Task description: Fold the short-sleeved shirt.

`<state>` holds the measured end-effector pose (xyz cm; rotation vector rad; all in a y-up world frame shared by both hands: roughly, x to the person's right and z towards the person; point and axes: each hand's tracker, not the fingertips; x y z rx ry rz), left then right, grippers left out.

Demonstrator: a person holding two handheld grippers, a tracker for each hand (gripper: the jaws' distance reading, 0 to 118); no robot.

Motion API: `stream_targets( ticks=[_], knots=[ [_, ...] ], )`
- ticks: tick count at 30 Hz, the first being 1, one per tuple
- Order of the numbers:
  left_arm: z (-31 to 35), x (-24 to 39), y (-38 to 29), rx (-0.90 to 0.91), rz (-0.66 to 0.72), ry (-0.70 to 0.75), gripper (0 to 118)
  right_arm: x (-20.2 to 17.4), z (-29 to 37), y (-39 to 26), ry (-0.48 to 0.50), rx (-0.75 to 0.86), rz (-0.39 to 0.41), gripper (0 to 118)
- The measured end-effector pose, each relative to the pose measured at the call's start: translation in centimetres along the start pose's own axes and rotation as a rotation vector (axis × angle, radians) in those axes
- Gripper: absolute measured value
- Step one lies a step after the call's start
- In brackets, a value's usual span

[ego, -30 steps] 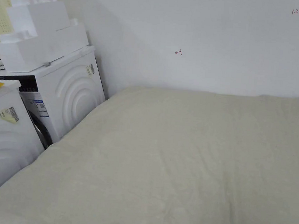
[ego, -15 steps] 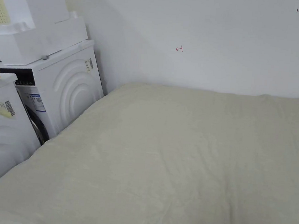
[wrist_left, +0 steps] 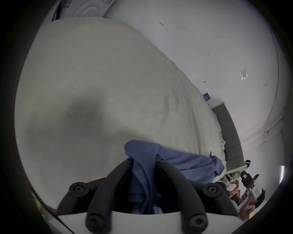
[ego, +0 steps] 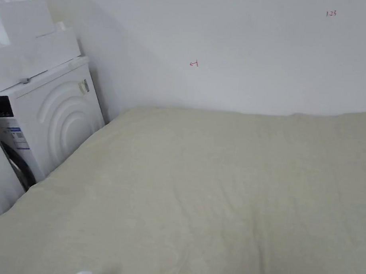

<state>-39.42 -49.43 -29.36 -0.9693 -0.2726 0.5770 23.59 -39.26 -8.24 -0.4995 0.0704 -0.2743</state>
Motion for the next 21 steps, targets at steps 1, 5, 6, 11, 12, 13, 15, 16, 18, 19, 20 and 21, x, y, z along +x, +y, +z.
stream_targets(
  ticks=[1, 5, 6, 11, 12, 13, 15, 16, 18, 19, 20, 21],
  knots=[
    [0.9, -1.0, 1.2, 0.011, -0.034, 0.031, 16, 0.2, 0.0, 0.0, 0.0, -0.002, -0.003, 1],
    [4.7, 3.8, 2.4, 0.012, -0.169, 0.168, 16, 0.9, -0.3, -0.4, 0.0, 0.006, -0.052, 1],
    [5.2, 5.4, 2.3, 0.021, -0.15, 0.135, 16, 1.1, -0.5, -0.6, 0.004, 0.008, -0.067, 1],
    [3.3, 14.1, -0.5, 0.014, -0.218, 0.043, 16, 1.3, -0.9, -1.0, 0.015, 0.0, -0.093, 1],
    [2.1, 15.7, -1.3, -0.011, -0.235, -0.005, 16, 1.4, -0.8, -1.0, 0.021, 0.0, -0.095, 1],
    [0.8, 17.1, -2.1, -0.016, -0.235, -0.021, 16, 1.5, -0.7, -1.1, 0.023, 0.002, -0.098, 1],
    [-2.8, 20.4, -4.2, -0.095, -0.267, -0.055, 16, 1.7, -0.3, -1.3, 0.019, 0.002, -0.1, 1],
    [-4.3, 21.5, -5.1, -0.111, -0.298, -0.071, 16, 1.8, -0.1, -1.4, 0.011, 0.006, -0.099, 1],
    [-7.9, 23.8, -7.1, -0.173, -0.338, -0.061, 16, 2.3, 0.4, -1.6, -0.009, 0.009, -0.112, 1],
    [-9.4, 24.3, -7.8, -0.2, -0.35, -0.044, 16, 2.6, 0.8, -1.7, -0.016, 0.013, -0.122, 1],
    [-10.5, 24.5, -8.3, -0.231, -0.363, -0.028, 16, 2.9, 1.2, -1.8, -0.023, 0.019, -0.132, 1],
    [-12.0, 24.1, -8.6, -0.25, -0.375, -0.002, 20, 3.3, 1.8, -1.9, -0.032, 0.03, -0.142, 1]
  ],
)
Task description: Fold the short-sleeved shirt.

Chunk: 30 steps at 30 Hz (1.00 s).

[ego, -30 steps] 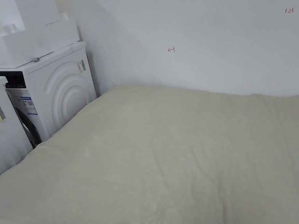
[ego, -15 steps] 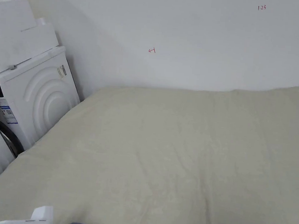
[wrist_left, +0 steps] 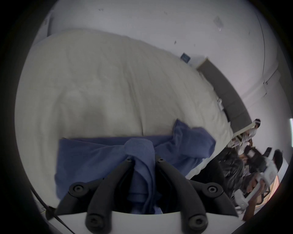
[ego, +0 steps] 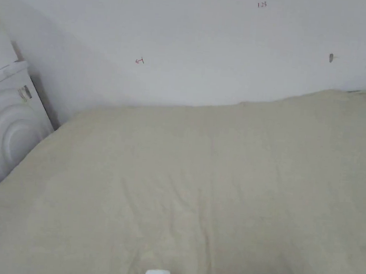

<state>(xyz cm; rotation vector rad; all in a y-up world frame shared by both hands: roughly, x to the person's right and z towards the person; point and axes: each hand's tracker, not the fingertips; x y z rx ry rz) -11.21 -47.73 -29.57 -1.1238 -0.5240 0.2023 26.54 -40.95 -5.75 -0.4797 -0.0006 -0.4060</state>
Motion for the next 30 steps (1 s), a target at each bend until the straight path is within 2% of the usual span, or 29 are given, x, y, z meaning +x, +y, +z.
stream_targets(
  ticks=[2, 4, 6, 8, 9, 11, 13, 14, 15, 16, 17, 21, 25, 28, 29, 30],
  knots=[
    [-1.4, -0.2, 0.0, 0.006, 0.01, 0.038, 33, 0.8, 0.6, -0.2, -0.031, 0.011, -0.003, 1],
    [-1.2, -0.5, 0.1, 0.035, 0.086, -0.004, 56, 1.4, 0.7, -0.4, -0.052, 0.005, -0.007, 1],
    [0.8, 0.0, 0.6, 0.09, 0.105, -0.069, 60, 1.9, 0.7, -0.6, -0.056, -0.003, -0.028, 1],
    [4.0, 0.5, 1.2, 0.186, 0.038, -0.097, 67, 2.1, 0.6, -0.8, -0.052, -0.006, -0.064, 1],
    [5.8, 0.4, 1.4, 0.249, 0.004, -0.087, 68, 2.1, 0.5, -0.8, -0.041, -0.008, -0.077, 1],
    [8.2, -0.5, 1.1, 0.329, 0.025, -0.061, 68, 2.0, 0.3, -0.9, -0.026, -0.009, -0.083, 1],
    [9.0, -1.8, 0.0, 0.368, 0.088, -0.046, 64, 1.6, 0.0, -0.9, -0.02, -0.015, -0.077, 1],
    [8.6, -2.6, -0.7, 0.356, 0.113, -0.051, 49, 1.5, -0.1, -0.9, -0.016, -0.016, -0.072, 1],
    [7.7, -3.1, -1.6, 0.33, 0.12, -0.069, 21, 1.4, -0.2, -0.9, -0.012, -0.019, -0.069, 1],
    [6.6, -3.4, -2.3, 0.293, 0.146, -0.083, 11, 1.3, -0.2, -0.9, -0.01, -0.021, -0.069, 1],
    [5.2, -3.6, -3.2, 0.26, 0.177, -0.084, 10, 1.3, -0.2, -0.9, -0.009, -0.022, -0.069, 1],
    [0.0, -2.6, -5.4, 0.173, 0.269, -0.258, 10, 1.1, 0.3, -0.8, -0.016, -0.025, -0.056, 1],
    [-3.8, -0.3, -4.8, 0.147, 0.249, -0.363, 9, 1.4, 0.7, -0.6, -0.04, -0.027, -0.047, 1],
    [-7.1, 0.1, -3.9, 0.057, 0.301, -0.225, 4, 1.8, 0.7, -0.5, -0.053, -0.024, -0.062, 1],
    [-7.8, -0.2, -4.0, 0.052, 0.26, -0.207, 3, 1.9, 0.7, -0.5, -0.056, -0.024, -0.065, 1],
    [-7.7, -0.2, -4.0, 0.089, 0.259, -0.256, 3, 1.9, 0.7, -0.5, -0.06, -0.025, -0.066, 1]
  ],
)
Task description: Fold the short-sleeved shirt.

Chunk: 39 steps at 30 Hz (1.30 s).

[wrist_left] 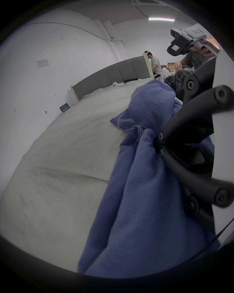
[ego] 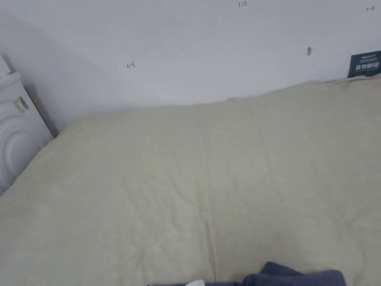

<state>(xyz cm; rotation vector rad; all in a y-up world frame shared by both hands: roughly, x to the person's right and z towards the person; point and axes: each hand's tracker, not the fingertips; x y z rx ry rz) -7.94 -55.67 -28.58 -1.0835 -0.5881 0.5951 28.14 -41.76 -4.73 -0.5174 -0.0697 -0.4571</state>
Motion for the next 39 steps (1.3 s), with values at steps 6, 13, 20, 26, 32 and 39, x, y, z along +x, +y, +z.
stream_targets(
  ticks=[6, 13, 20, 26, 32, 39],
  knots=[
    [0.6, 0.9, -0.6, 0.021, -0.034, 0.029, 3, -0.5, -0.2, -0.1, 0.009, -0.01, 0.01, 1],
    [9.2, 1.3, 0.6, 0.134, -0.111, -0.065, 9, -2.1, -0.5, 0.3, 0.05, -0.018, 0.062, 1],
    [19.4, -7.3, 2.8, 0.344, 0.065, 0.073, 109, -2.3, -1.1, 0.0, 0.085, -0.046, 0.081, 1],
    [15.3, -9.2, 2.7, 0.183, 0.271, -0.062, 107, -3.0, -0.7, -0.1, 0.081, -0.064, 0.116, 1],
    [13.1, -6.6, 1.5, 0.083, 0.231, -0.139, 33, -2.6, -0.3, 0.2, 0.078, -0.042, 0.082, 1],
    [15.8, -6.4, 1.7, 0.191, 0.188, -0.127, 19, -2.5, -0.4, 0.3, 0.066, -0.04, 0.086, 1]
  ],
)
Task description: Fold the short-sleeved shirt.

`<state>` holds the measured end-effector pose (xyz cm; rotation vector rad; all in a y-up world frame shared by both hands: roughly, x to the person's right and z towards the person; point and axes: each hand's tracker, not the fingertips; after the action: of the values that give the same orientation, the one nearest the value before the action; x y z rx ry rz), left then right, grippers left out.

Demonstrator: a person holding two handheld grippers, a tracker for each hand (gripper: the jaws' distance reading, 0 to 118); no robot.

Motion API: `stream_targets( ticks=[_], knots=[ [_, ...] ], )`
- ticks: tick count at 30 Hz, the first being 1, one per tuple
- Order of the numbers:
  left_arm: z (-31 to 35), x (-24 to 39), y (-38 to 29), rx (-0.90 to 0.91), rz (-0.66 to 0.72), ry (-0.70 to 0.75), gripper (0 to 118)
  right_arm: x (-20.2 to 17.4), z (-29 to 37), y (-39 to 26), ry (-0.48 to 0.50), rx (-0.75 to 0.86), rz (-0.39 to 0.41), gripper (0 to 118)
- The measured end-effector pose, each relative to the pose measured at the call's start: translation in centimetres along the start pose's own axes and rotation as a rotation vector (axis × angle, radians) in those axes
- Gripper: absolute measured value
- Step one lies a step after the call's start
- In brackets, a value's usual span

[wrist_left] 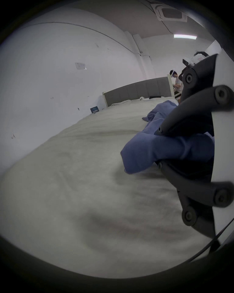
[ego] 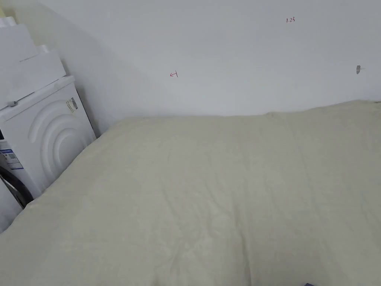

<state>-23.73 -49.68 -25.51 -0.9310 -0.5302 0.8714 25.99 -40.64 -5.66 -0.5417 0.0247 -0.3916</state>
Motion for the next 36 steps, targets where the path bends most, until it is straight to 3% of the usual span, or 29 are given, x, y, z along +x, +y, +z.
stream_targets(
  ticks=[3, 11, 14, 17, 20, 25, 29, 31, 32, 34, 36],
  knots=[
    [2.8, -0.6, 1.6, 0.033, 0.074, 0.015, 18, -0.1, -0.5, -0.1, 0.002, -0.008, 0.0, 1],
    [12.1, -2.3, 7.7, 0.161, -0.069, 0.3, 18, -0.2, -1.9, -0.6, 0.031, -0.028, 0.006, 1],
    [13.3, 0.9, 8.2, 0.158, -0.179, 0.408, 18, -0.1, -2.1, -0.8, 0.039, -0.027, -0.007, 1],
    [11.7, 3.4, 7.2, 0.143, -0.254, 0.3, 18, 0.1, -2.3, -0.9, 0.038, -0.029, -0.021, 1],
    [7.8, 4.9, 5.6, 0.146, -0.238, 0.167, 18, 0.2, -2.4, -1.0, 0.038, -0.036, -0.027, 1],
    [-2.5, 8.0, 1.2, -0.019, -0.334, 0.139, 18, 1.0, -0.8, -0.9, 0.03, -0.011, -0.058, 1],
    [-9.0, 6.5, -1.4, -0.159, -0.41, 0.236, 18, 2.4, 0.8, -0.8, -0.024, 0.026, -0.068, 1],
    [-10.1, 7.0, -2.4, -0.144, -0.396, 0.255, 24, 3.3, 1.1, -0.8, -0.055, 0.053, -0.114, 1],
    [-9.8, 7.0, -2.1, -0.126, -0.376, 0.244, 32, 3.6, 1.2, -0.9, -0.059, 0.06, -0.137, 1],
    [-8.0, 7.9, -1.4, -0.073, -0.303, 0.145, 59, 4.1, 1.3, -0.9, -0.054, 0.066, -0.153, 1],
    [-5.6, 9.1, -0.9, 0.024, -0.3, 0.06, 67, 4.2, 1.2, -0.8, -0.054, 0.061, -0.153, 1]
  ],
)
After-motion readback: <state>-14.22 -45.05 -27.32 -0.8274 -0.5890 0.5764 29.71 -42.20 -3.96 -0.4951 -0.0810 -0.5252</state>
